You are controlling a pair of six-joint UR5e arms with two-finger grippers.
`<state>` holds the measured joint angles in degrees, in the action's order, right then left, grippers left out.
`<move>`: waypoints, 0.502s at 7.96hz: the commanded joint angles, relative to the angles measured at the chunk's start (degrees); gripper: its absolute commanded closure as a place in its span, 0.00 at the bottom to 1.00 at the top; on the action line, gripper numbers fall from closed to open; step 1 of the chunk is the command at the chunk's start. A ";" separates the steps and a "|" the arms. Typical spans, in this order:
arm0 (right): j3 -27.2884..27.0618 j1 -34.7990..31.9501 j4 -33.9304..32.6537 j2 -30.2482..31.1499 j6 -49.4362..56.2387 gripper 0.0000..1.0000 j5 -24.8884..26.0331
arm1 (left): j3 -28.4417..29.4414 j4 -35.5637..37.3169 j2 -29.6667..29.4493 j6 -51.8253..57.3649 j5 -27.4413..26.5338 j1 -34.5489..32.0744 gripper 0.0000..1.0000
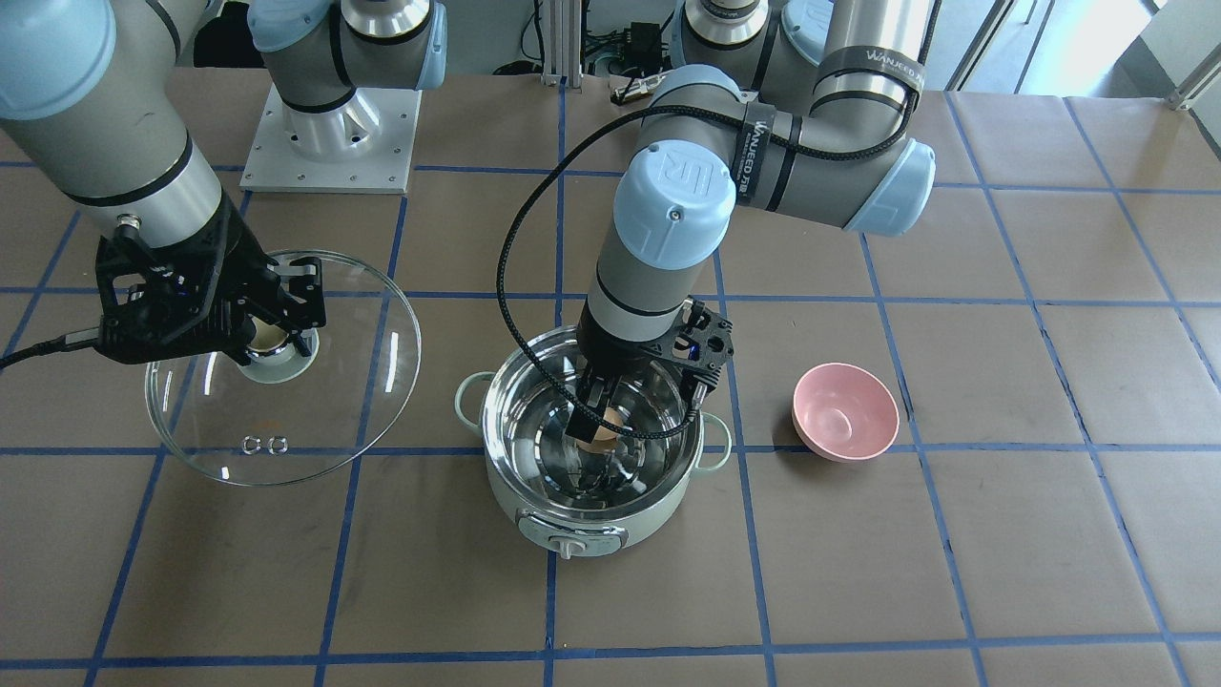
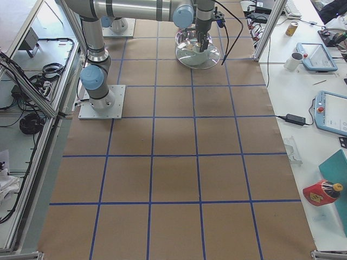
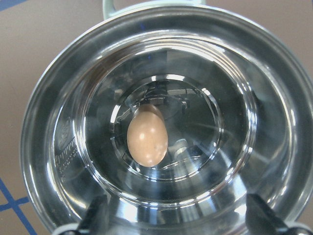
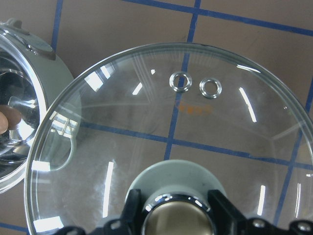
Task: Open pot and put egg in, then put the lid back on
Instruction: 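Raise the left gripper away while the right gripper carries the lid over the pot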
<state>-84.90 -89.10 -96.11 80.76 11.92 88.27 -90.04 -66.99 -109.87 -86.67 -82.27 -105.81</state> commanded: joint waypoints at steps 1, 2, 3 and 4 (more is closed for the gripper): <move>0.00 -0.20 -0.30 0.01 -0.49 1.00 -0.03 | 0.13 -4.44 6.13 6.72 -0.26 2.00 0.00; 0.00 -0.81 -0.39 -0.07 -1.10 1.00 -0.03 | 0.04 -6.64 8.60 11.56 -2.09 4.10 0.00; 0.00 -2.90 -1.09 -0.07 -4.16 1.00 -0.12 | 0.04 -9.53 11.15 19.44 -4.11 6.30 0.00; 0.00 -6.75 -3.79 -0.51 -8.89 1.00 -0.29 | -0.05 -12.00 13.61 29.78 -8.39 8.67 0.00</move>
<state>-84.90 -91.02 -96.97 80.67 9.20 88.18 -89.98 -74.55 -100.63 -71.95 -85.24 -101.02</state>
